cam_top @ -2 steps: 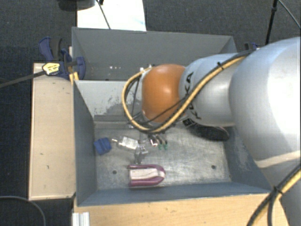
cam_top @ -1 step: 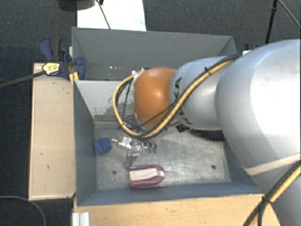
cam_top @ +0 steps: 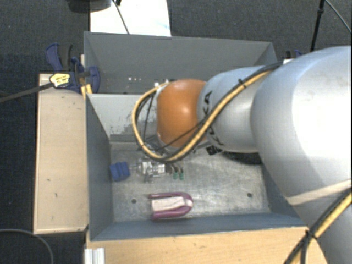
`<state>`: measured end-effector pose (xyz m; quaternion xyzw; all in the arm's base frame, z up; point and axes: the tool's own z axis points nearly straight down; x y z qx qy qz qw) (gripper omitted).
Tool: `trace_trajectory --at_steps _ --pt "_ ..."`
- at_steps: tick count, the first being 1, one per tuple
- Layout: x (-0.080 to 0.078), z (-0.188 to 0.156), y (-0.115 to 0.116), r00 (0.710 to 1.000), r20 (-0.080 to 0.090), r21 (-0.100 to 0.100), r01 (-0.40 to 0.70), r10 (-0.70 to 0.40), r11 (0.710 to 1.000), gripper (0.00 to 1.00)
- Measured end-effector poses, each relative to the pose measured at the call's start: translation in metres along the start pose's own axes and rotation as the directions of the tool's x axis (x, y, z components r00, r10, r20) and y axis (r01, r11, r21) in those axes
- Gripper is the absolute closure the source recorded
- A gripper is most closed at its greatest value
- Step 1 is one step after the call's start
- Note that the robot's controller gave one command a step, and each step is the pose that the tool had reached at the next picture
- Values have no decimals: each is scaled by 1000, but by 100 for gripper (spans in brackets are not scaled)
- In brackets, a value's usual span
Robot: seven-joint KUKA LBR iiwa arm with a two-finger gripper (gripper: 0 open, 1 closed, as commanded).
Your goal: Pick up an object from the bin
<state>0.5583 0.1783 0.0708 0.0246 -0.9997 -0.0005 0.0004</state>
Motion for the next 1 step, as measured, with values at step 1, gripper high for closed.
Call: trace_trajectory --at_steps 1 --pt "28 -155 -4 999 10 -1 43 -43 999 100"
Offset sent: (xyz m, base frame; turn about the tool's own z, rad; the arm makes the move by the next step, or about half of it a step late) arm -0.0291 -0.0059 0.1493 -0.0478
